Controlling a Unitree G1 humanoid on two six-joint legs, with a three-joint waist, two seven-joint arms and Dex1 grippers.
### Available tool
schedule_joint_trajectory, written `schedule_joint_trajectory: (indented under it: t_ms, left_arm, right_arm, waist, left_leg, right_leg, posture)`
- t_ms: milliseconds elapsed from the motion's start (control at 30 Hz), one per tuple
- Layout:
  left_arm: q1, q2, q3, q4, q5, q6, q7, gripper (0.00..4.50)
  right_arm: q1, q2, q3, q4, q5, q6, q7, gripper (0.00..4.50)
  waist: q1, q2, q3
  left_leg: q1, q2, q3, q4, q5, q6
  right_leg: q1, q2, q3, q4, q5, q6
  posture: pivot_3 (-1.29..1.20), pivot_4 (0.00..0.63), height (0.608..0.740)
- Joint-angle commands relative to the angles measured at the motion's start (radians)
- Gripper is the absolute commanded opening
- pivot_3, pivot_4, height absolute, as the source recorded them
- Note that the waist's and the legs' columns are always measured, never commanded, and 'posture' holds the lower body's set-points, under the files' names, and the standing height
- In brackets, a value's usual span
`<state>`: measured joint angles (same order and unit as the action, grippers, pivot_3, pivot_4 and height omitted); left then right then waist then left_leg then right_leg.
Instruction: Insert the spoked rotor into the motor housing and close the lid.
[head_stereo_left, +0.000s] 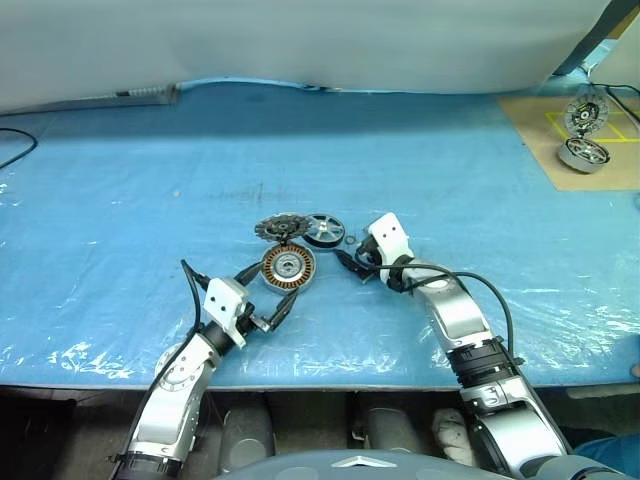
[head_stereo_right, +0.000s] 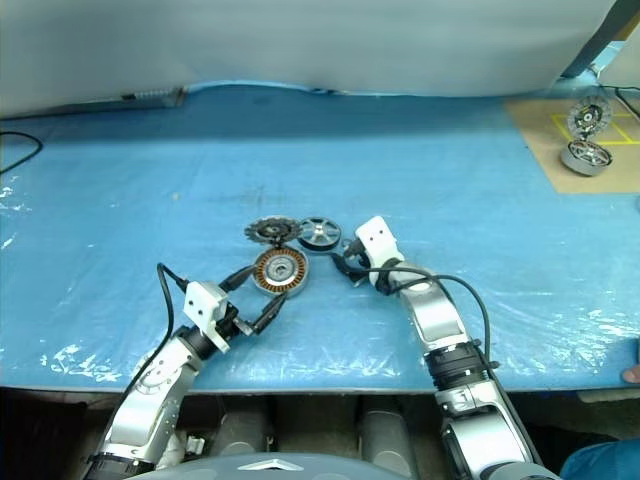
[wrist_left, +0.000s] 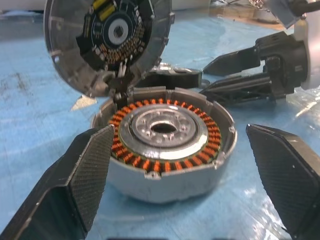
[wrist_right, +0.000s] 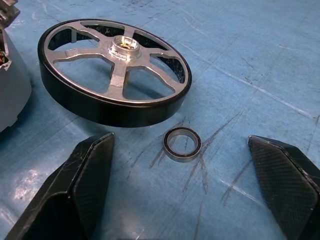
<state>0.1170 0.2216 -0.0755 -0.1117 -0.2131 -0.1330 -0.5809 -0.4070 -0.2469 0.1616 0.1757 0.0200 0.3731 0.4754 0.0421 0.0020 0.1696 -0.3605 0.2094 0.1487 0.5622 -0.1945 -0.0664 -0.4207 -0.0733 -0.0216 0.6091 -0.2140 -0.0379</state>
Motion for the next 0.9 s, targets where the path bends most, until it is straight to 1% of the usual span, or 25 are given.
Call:
schedule_joint_trajectory:
  t_ms: [33,100,133,267,300,333,500,567,733,900]
  left_arm:
    - [-0.009,0.004,0.011,-0.009,-0.006,-0.02,0.005,4.5]
    - [-0.017,0.004,0.011,-0.006,-0.005,-0.018,0.008,4.5]
    - [-0.018,0.004,0.011,-0.005,-0.005,-0.017,0.009,4.5]
    - [-0.007,0.007,0.015,-0.007,-0.01,-0.023,0.008,4.5]
    - [-0.005,0.008,0.016,-0.007,-0.011,-0.024,0.008,4.5]
    - [-0.004,0.008,0.017,-0.007,-0.012,-0.025,0.007,4.5]
    - [-0.005,0.01,0.019,-0.004,-0.013,-0.027,0.007,4.5]
    - [-0.005,0.009,0.02,-0.004,-0.01,-0.029,0.012,4.5]
    - [-0.007,0.005,0.018,-0.001,-0.007,-0.028,0.019,4.5]
    - [-0.014,0.002,0.017,0.004,-0.006,-0.029,0.031,4.5]
  right_arm:
    - [-0.004,0.0,0.005,0.018,-0.008,-0.01,0.001,3.57]
    - [-0.003,0.003,0.008,0.024,-0.007,-0.011,0.004,2.81]
    - [-0.002,0.005,0.01,0.025,-0.007,-0.009,0.005,2.53]
    - [0.006,0.004,0.015,0.017,-0.004,0.0,0.011,1.08]
    - [0.01,0.003,0.016,0.015,-0.005,0.002,0.012,0.76]
    - [0.017,-0.002,0.016,0.009,-0.005,0.002,0.015,0.55]
    - [0.063,-0.044,-0.003,-0.057,0.003,0.02,0.033,0.56]
    - [0.094,-0.075,-0.016,-0.112,0.012,0.033,0.05,0.56]
    - [0.182,-0.176,-0.016,-0.317,0.055,0.041,0.145,0.56]
    - [0.161,-0.199,0.027,-0.424,0.073,0.045,0.213,0.56]
  waist:
    - [0.0,0.0,0.0]
    - [0.0,0.0,0.0]
    - [0.0,0.0,0.0]
    - [0.001,-0.001,-0.001]
    - [0.001,-0.001,-0.001]
    - [0.001,-0.001,-0.001]
    - [0.004,-0.002,-0.002]
    - [0.007,-0.002,-0.002]
    - [0.011,-0.003,-0.002]
    - [-0.002,-0.003,-0.002]
  left_leg:
    - [0.0,0.0,0.0,0.0,0.0,0.0]
    - [0.0,0.0,0.0,0.0,0.0,0.0]
    - [0.0,0.0,0.0,0.0,0.0,0.0]
    - [0.0,0.0,0.0,0.0,0.0,0.0]
    - [0.0,0.0,0.0,0.0,0.0,0.0]
    - [0.0,0.0,0.0,0.0,0.0,0.0]
    - [0.0,0.0,0.0,0.0,0.0,0.0]
    - [0.001,0.0,0.0,0.0,0.0,0.0]
    - [0.001,0.0,0.0,0.0,0.0,0.0]
    - [0.001,0.001,0.0,0.0,-0.002,0.004]
  right_leg:
    - [0.0,0.0,0.0,0.0,0.0,0.0]
    - [0.0,0.0,0.0,0.0,0.0,0.0]
    - [0.0,0.0,0.0,0.0,0.0,0.0]
    - [0.0,0.0,0.0,0.0,0.0,0.0]
    - [0.0,0.0,0.0,0.0,0.0,0.0]
    - [0.0,0.0,0.0,0.0,0.0,0.0]
    - [0.0,0.0,0.0,0.0,0.0,0.0]
    - [0.0,0.0,0.0,0.0,0.0,0.0]
    - [0.001,0.0,0.0,0.0,0.0,0.0]
    - [0.001,0.0,0.0,0.0,0.0,0.0]
  posture:
    - [0.0,0.15,0.74]
    - [0.0,0.15,0.74]
    - [0.0,0.15,0.74]
    - [0.0,0.15,0.74]
    - [0.0,0.15,0.74]
    - [0.0,0.15,0.74]
    - [0.0,0.15,0.74]
    - [0.0,0.15,0.74]
    - [0.0,0.15,0.74]
    - [0.0,0.15,0.74]
